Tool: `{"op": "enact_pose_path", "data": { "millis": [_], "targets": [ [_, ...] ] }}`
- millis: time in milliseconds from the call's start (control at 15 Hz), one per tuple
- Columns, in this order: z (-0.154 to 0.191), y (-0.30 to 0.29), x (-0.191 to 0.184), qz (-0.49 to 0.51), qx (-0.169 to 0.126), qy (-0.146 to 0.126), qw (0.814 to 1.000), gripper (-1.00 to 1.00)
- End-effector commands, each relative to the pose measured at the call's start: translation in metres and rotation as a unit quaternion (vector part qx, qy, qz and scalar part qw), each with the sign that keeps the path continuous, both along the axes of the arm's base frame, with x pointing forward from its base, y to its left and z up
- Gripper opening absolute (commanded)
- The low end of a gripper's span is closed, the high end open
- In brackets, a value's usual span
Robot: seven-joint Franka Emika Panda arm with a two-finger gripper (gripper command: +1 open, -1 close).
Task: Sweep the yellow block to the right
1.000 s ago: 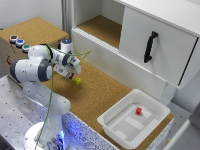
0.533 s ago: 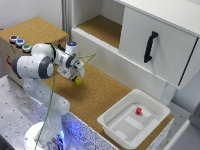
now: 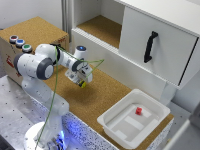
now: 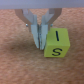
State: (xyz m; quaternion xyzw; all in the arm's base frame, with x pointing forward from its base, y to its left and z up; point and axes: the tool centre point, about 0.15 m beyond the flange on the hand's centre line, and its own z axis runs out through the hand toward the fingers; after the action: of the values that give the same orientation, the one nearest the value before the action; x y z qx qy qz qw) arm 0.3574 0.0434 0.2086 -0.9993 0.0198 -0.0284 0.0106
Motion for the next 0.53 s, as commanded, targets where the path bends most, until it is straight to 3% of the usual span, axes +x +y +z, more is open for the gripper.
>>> {"op": "enact_pose_path", "data": {
  "millis": [0, 267, 467],
  "targets": [
    [0.010, -0.068, -0.014, -0.003, -0.005, -0.006, 1.000, -1.00],
    [0.015, -0.098, -0.012, -0.022, -0.014, -0.008, 1.000, -1.00],
    [0.059, -0.090, -0.014, 0.005, 0.019, -0.051, 0.998, -1.00]
  ]
}}
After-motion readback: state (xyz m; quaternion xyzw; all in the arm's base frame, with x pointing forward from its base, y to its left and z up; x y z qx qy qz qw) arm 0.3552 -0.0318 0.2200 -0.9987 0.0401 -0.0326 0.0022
